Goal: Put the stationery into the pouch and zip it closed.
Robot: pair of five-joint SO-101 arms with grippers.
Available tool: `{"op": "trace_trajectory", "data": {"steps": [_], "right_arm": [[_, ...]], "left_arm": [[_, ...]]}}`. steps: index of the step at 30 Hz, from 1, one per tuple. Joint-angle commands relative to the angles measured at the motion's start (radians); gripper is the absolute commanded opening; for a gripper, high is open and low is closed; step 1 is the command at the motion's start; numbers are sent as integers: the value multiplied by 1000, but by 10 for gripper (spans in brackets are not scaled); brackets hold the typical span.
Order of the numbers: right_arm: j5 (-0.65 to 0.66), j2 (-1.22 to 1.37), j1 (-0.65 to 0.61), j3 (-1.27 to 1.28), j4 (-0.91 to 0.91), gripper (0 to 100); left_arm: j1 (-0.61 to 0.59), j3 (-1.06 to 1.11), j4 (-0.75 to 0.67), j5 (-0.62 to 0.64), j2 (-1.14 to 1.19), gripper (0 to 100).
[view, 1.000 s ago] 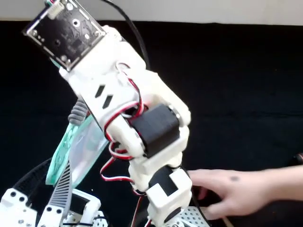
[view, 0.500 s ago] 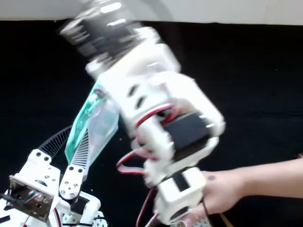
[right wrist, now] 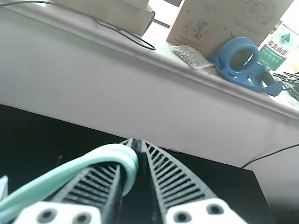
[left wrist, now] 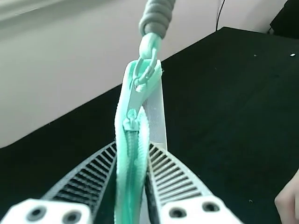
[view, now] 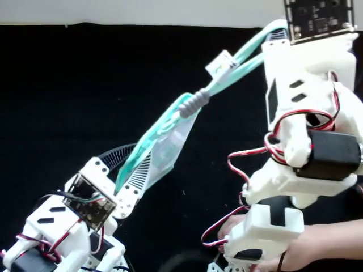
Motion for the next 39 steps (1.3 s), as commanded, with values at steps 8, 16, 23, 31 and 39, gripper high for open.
{"op": "trace_trajectory", "data": {"steps": [8,16,23,31,39], "right_arm": [[12,-28,-5,-8,13,7],[12,-28,-4,-5,15,7],[12,-28,-4,-5,15,7],[12,-28,-1,-5,15,7],[12,-28,-5,-5,16,7]], "left_arm": [[21,-4,-38,-6,-4,7],[105,114,-38,-6,-12,7],[107,202,-38,-8,-13,7],[105,220,-38,-8,-15,7],[105,243,-38,-9,-15,7]]}}
